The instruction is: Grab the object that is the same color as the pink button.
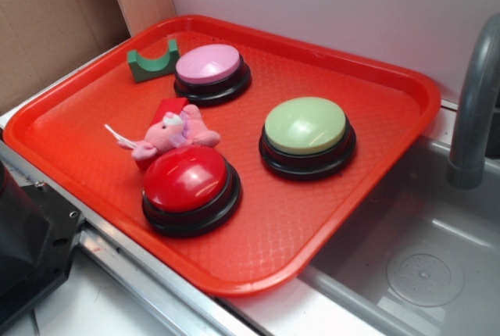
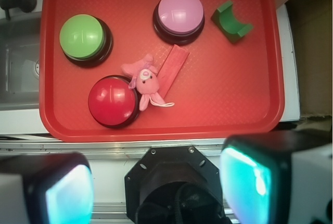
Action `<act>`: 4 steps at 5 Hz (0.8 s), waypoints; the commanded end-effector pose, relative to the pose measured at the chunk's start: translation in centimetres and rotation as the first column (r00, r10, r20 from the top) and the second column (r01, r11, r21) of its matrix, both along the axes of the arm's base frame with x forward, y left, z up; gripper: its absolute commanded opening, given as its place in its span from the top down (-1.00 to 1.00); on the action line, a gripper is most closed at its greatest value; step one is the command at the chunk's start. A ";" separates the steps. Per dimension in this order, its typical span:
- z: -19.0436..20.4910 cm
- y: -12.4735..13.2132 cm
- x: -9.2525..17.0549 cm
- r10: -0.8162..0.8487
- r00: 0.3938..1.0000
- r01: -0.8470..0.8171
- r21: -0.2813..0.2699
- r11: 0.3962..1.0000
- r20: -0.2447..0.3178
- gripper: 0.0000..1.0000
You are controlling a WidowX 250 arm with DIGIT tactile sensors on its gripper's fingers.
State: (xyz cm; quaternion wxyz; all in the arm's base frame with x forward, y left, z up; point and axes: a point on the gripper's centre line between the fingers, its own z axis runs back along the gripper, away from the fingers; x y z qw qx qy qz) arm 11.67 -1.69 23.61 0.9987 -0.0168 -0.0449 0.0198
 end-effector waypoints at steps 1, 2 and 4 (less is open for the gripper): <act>0.0 0.0 0.0 0.000 1.000 0.000 0.000 1.000 0.000 -1.00; -1.2 -0.2 0.5 0.097 0.995 -0.097 -0.013 0.995 -0.028 -1.00; -4.3 -0.6 1.8 0.312 0.948 -0.311 0.012 0.950 -0.059 -1.00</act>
